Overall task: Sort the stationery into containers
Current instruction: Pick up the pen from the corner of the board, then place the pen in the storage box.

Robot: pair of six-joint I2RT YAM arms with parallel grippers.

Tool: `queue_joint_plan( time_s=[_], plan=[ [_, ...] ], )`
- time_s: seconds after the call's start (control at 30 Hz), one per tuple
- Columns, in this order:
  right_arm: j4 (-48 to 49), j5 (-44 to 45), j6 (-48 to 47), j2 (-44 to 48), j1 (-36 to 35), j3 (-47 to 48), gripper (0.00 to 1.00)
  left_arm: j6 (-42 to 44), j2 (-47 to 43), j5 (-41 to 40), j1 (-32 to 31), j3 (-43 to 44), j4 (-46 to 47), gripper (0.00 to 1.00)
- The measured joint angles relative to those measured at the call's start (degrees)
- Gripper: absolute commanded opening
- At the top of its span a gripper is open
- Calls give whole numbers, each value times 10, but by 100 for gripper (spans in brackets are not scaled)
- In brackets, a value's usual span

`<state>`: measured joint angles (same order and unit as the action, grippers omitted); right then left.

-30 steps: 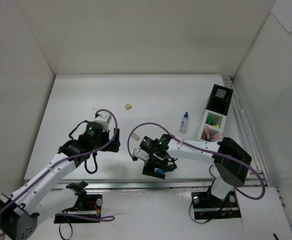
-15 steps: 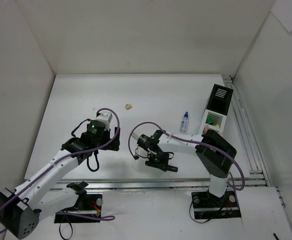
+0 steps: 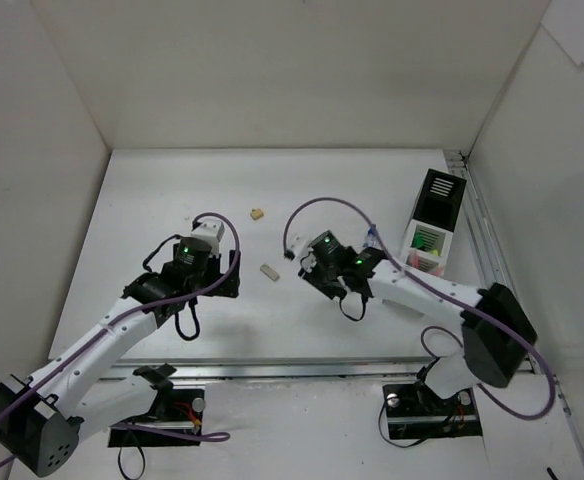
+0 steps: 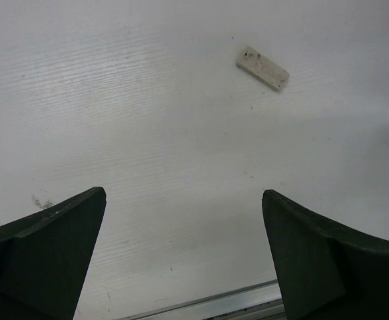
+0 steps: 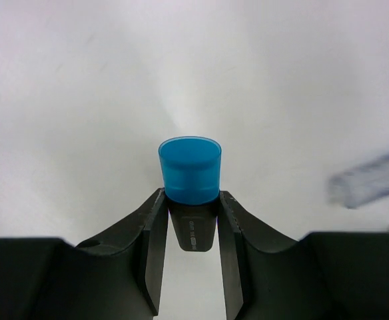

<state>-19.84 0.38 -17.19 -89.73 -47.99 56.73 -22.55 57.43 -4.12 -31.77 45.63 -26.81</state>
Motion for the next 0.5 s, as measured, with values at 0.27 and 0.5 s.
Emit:
queue_joint_plan(
  time_s=[0.27, 0.5],
  plan=[
    [238, 51, 22, 228, 118, -67, 6, 14, 25, 13, 19, 29, 6, 99],
    [297, 108, 39, 278, 248, -89, 5, 15, 77, 31, 41, 59, 17, 99]
  ],
)
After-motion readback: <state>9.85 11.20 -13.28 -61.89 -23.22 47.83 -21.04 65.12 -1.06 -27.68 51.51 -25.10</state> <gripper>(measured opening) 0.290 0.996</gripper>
